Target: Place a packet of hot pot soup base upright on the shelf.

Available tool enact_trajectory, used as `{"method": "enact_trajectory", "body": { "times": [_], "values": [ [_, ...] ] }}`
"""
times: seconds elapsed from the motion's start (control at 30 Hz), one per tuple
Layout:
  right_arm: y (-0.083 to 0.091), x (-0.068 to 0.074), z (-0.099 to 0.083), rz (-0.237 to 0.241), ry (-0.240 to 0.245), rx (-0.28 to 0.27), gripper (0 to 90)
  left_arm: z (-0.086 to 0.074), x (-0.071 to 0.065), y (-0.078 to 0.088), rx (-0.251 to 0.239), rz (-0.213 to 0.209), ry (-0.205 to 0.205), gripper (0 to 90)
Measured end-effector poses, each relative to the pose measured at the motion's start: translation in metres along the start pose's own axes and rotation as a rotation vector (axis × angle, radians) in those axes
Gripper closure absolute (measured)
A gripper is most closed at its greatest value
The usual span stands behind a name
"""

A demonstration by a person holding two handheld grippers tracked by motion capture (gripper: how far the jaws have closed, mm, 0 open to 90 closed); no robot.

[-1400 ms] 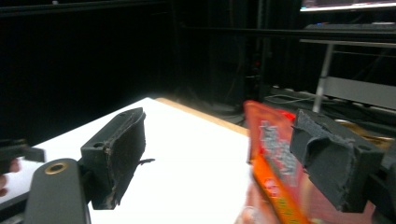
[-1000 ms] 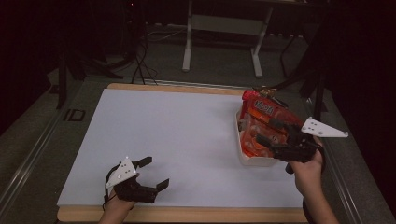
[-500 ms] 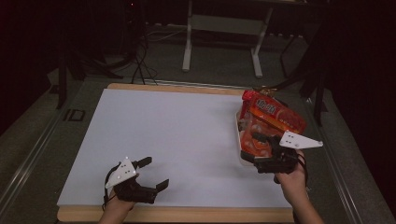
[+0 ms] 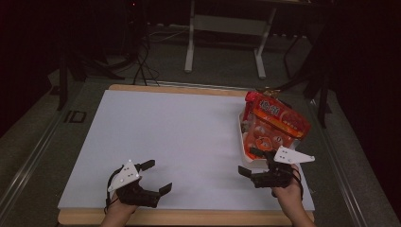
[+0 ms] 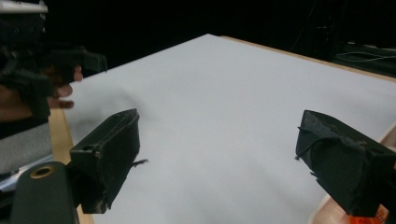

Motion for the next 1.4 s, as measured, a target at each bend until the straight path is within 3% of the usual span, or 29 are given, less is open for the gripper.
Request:
{"method": "enact_trajectory", "body": {
  "times": [0.2,0.53,1.07,1.4],
  "values": [
    [-0.005,0.008,-0.008,-0.005,0.045,0.017,13.6,-0.002,0.000,-0.001,0.009,-0.009,0.002,1.6],
    [-0.004,0.014,-0.019,0.012,0.030,0.047,13.5,-0.003,-0.003,-0.001,0.016,-0.013,-0.020,1.6],
    [-0.002,0.010,-0.019,0.023,0.004,-0.013,13.5,-0.007,-0.007,-0.004,0.023,-0.022,-0.048,1.6],
    [-0.002,0.006,-0.021,0.005,-0.001,-0.004,13.6,-0.007,-0.006,-0.003,0.012,-0.022,-0.045,1.6]
  ]
}}
Point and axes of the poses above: each handheld gripper's, and its own axes: y roughly backward along the jaws, z roughly out of its top, x roughly to its left, the point moved 1 cm from there along -y, roughly forward along the jaws, and after that the axes turned 7 degrees about y, right-handed, at the moved point
